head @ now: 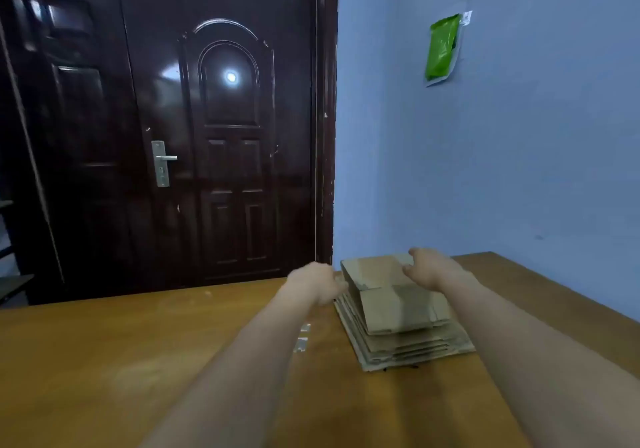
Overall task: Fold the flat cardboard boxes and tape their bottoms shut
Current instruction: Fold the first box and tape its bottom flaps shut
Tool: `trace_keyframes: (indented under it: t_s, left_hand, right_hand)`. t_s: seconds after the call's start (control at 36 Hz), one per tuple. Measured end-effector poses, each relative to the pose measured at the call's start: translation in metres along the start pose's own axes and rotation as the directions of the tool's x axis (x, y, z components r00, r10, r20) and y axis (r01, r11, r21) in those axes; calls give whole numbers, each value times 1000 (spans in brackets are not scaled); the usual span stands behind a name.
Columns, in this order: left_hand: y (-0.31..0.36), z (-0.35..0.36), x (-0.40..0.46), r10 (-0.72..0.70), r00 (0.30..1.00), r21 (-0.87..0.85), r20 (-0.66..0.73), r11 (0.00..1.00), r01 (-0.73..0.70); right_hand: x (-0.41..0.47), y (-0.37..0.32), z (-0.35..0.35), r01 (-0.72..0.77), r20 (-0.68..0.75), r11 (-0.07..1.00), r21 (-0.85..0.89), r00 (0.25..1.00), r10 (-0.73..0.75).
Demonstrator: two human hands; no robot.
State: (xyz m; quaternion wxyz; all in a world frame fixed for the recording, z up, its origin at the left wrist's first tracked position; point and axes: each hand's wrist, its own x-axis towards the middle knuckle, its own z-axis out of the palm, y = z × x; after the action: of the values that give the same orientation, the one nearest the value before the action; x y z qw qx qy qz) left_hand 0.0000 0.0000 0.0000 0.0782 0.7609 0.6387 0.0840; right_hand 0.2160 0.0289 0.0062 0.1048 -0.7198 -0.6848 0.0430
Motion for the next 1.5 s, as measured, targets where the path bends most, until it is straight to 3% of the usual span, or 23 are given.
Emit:
trace_keyframes:
  t_s: [0.17,0.28,0.36,0.5,0.56,0.69,0.83,0.94,1.03,1.08,1.22,1.36,1.5]
  left_hand:
    - [12,38,19,-9,989,-180,146,983,36]
    - [14,57,31,5,990,-357,141,933,46]
    - [19,59,32,4,995,-517,97,855,47]
    - [24,50,33,-37,999,-800,-11,600,13]
    - [26,39,33,-92,994,-829,-62,559,0]
    - [18,-2,32,-188,959,-809,-212,584,-65]
    - [-13,-48,25,-148,929,-753,-339,635,-173]
    - [-44,-85,11,1,920,-537,-391,812,-229]
    - [-65,-109,-2,83,921,-215,-381,961,-175]
    - [-76,-122,-15,118,922,-70,-368,986,-154]
    - [-110,-141,-36,136,949,-139,-285,973,-181]
    - [-140,-135,-41,183,957,-219,-225,948,-233]
    - [-172,-109,-42,134,962,-368,-236,904,-216]
  right_hand:
    - [10,21,23,-147,72,982,114,988,140]
    - [17,25,32,-255,152,935,247,963,223]
    - [19,21,33,-278,159,895,350,959,236]
    - [22,14,16,-225,22,863,453,970,242]
    - [23,8,8,-189,-40,841,507,970,241]
    - [23,-14,-8,-47,-152,702,711,964,218]
    - [17,-41,-12,4,-103,555,832,984,148]
    - [11,-66,-7,6,-13,648,762,1000,5]
    - [17,-84,1,43,-23,679,732,999,-39]
    - [19,-96,5,69,-48,679,730,998,-50]
    - [13,-125,18,118,47,646,754,971,-232]
    - [15,-147,50,-16,257,551,834,896,-363]
    - [15,-167,74,-57,201,349,935,897,-394]
